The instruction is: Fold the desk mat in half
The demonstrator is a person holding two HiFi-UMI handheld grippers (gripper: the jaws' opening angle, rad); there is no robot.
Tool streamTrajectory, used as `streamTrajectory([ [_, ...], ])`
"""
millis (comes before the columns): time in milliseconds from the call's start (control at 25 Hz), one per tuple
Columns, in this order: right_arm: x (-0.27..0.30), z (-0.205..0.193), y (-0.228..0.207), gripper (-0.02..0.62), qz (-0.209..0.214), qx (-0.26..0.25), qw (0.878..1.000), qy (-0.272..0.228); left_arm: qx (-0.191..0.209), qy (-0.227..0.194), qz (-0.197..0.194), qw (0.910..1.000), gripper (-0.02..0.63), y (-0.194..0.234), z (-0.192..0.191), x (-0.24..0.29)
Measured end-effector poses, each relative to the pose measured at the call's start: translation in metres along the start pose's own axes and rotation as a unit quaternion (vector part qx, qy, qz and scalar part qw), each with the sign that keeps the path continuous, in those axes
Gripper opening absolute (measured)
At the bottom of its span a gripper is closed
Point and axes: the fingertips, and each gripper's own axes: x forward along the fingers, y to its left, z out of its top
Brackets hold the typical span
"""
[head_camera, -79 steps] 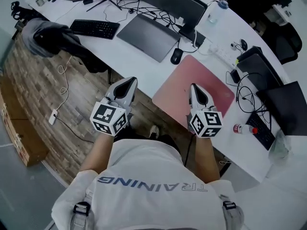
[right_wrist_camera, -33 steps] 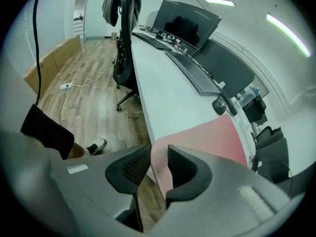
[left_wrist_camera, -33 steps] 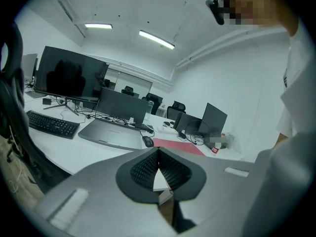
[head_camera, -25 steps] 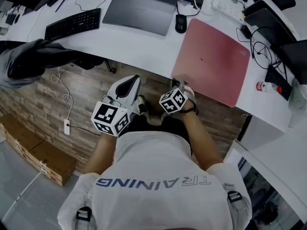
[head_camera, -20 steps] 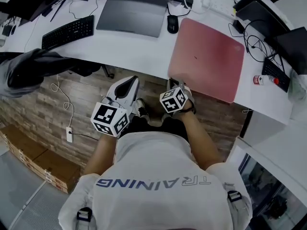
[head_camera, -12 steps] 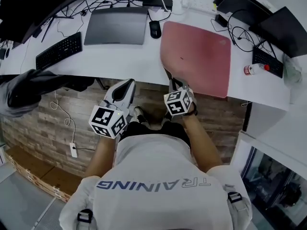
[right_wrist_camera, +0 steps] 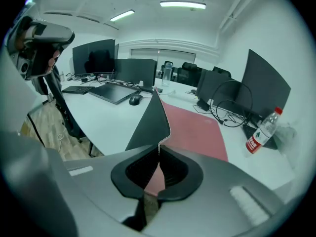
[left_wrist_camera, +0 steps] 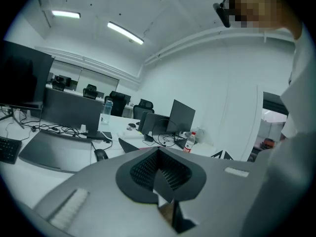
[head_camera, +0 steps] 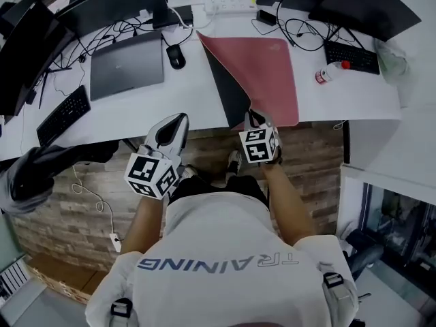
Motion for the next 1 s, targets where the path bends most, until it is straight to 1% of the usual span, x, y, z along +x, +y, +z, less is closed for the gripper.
streamTrajectory([
  [280,-0.009,-0.036,-0.057,0.029,-0.029,0.052,0.998,0.006,0.009,0.011,-0.042,0.9990,0.000,-0.048,-0.002,0.045],
  [360,-0.010,-0.049,-0.070,0.029,-0.030,0.085,0.996,0.012,0.013,0.015,-0.053,0.9984,0.000,-0.061,-0.003,0.056],
  [480,-0.010,-0.073,-0.092,0.029,-0.027,0.151,0.988,0.026,0.017,0.024,-0.064,0.9975,0.000,-0.077,-0.006,0.068],
  [560,-0.009,-0.087,-0.108,0.029,-0.031,0.174,0.984,0.035,0.018,0.028,-0.066,0.9972,0.000,-0.085,-0.009,0.076],
  [760,-0.008,-0.120,-0.144,0.029,-0.053,0.212,0.974,0.054,0.018,0.036,-0.076,0.9963,0.000,-0.104,-0.014,0.092],
  [880,-0.008,-0.136,-0.160,0.029,-0.067,0.213,0.973,0.063,0.021,0.037,-0.082,0.9957,0.000,-0.115,-0.014,0.102],
  [1000,-0.008,-0.145,-0.169,0.029,-0.072,0.218,0.971,0.067,0.024,0.039,-0.084,0.9954,0.000,-0.122,-0.014,0.108],
])
